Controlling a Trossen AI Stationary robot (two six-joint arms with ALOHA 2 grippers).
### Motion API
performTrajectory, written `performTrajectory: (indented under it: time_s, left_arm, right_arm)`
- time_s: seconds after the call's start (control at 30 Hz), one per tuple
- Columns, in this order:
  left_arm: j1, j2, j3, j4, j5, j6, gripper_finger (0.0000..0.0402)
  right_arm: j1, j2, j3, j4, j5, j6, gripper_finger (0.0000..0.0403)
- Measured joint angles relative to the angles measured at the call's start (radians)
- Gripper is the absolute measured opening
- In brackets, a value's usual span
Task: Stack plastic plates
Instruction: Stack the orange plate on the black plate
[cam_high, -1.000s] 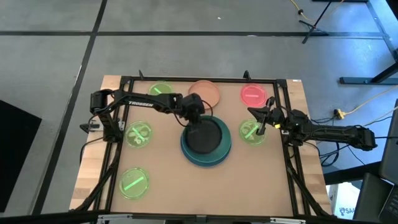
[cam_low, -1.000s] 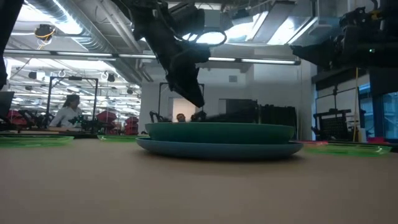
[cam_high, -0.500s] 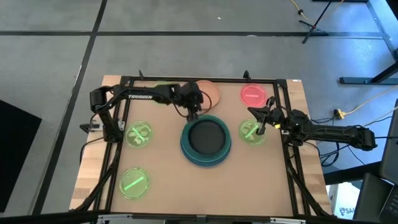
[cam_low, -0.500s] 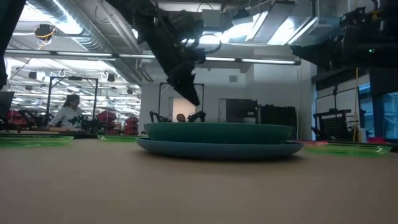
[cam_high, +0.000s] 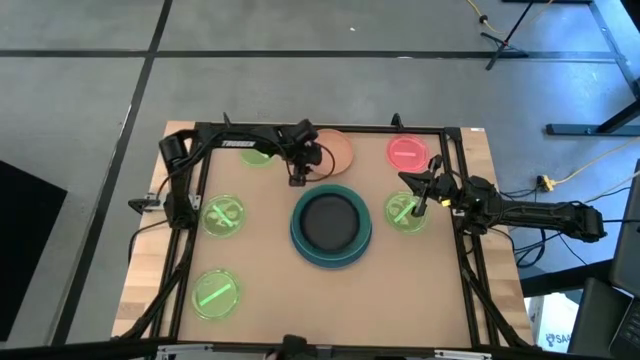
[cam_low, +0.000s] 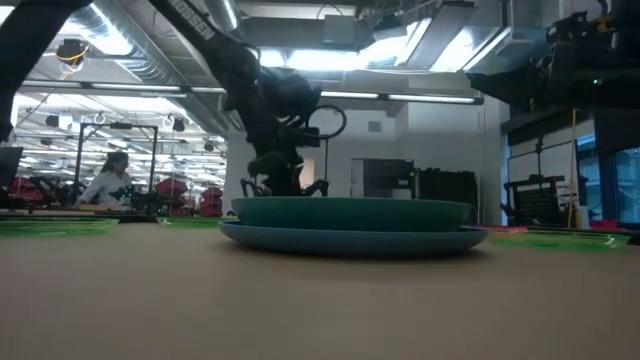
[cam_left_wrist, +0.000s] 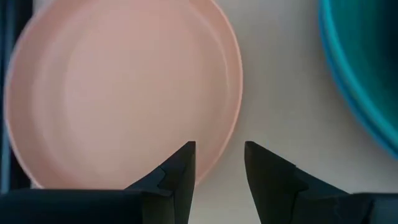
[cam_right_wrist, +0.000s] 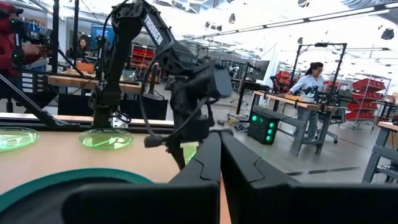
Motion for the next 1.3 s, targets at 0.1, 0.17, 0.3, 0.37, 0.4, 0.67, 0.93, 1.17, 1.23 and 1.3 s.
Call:
performTrajectory:
  time_s: [0.1,0.17,0.3,0.37,0.4,0.67,0.93,1.17,1.23,1.3]
  left_arm:
    - [0.002,0.020,0.000,0.000,0.005,0.026,0.0130]
    - [0.002,0.033,0.000,0.009,-0.002,0.047,0.0128]
    - [0.002,0.057,0.000,0.024,-0.006,0.074,0.0126]
    - [0.002,0.072,0.000,0.026,-0.009,0.076,0.0126]
    - [0.002,0.079,0.000,0.035,-0.011,0.076,0.0126]
    - [0.006,0.092,0.000,0.044,-0.009,0.073,0.0108]
    - [0.004,0.092,0.000,0.046,-0.007,0.073,0.0024]
    - [-0.034,0.085,0.000,0.049,-0.087,0.072,0.0012]
    - [-0.046,0.073,0.002,0.037,-0.109,0.065,0.0013]
    - [-0.062,0.059,0.008,0.037,-0.126,0.060,0.0013]
  right_arm:
    - [0.000,0.000,0.000,0.000,0.000,0.000,0.0003]
    - [0.000,0.000,0.000,0.000,0.000,-0.002,0.0003]
    - [0.000,0.000,0.000,0.000,0.000,-0.002,0.0003]
    - [0.000,0.000,0.000,0.000,0.000,-0.002,0.0003]
    - [0.000,0.000,0.000,0.000,0.001,-0.002,0.0003]
    - [0.000,0.000,0.000,0.000,0.001,-0.002,0.0003]
    - [0.000,0.000,0.000,0.000,0.001,-0.002,0.0003]
    - [0.000,0.000,0.000,0.000,0.001,-0.002,0.0003]
    - [0.000,0.000,0.000,0.000,0.001,-0.002,0.0003]
    - [0.000,0.000,0.000,0.000,0.001,-0.002,0.0003]
